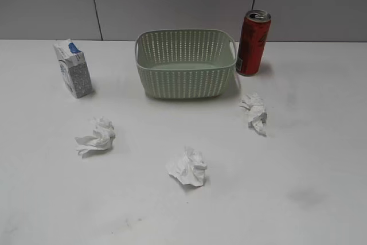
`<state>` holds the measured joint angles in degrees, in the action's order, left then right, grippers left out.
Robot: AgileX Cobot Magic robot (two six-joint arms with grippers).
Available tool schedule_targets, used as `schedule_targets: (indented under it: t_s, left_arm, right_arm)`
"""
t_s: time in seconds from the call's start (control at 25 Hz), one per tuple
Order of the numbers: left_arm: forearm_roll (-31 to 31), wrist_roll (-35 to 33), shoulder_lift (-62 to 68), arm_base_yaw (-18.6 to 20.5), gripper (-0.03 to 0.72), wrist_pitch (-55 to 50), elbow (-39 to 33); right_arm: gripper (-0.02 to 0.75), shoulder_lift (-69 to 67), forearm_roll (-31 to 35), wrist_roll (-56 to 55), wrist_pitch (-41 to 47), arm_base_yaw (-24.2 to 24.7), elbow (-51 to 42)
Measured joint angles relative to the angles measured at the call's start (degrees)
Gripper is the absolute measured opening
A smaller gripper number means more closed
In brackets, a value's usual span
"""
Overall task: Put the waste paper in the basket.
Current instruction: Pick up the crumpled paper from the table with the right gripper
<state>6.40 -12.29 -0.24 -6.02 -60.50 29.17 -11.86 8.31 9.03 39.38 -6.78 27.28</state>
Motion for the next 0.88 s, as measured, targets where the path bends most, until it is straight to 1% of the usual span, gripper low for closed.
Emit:
schedule_targets:
  t_s: [0.2,0.4,0.52,0.64,0.88]
  left_arm:
    - [0.0,0.0,0.0,0.0,0.573,0.0,0.0]
    - [0.0,0.0,0.0,0.0,0.569,0.0,0.0]
    - [0.0,0.0,0.0,0.0,0.568,0.0,0.0]
    - [0.0,0.0,0.0,0.0,0.567,0.0,0.0]
    - [0.0,0.0,0.0,0.0,0.565,0.0,0.0]
  right_arm:
    - [0.552,-15.0,0.0,0.1,-7.6,0.0,4.9]
    - [0.552,-30.7,0.3,0.1,-9.1,0.0,12.9]
    - [0.552,-39.3,2.3,0.1,-9.2,0.0,18.1]
    - [0.552,-49.3,5.9,0.1,-7.4,0.0,24.0]
    - [0.552,-68.2,10.6,0.1,3.3,0.0,35.8]
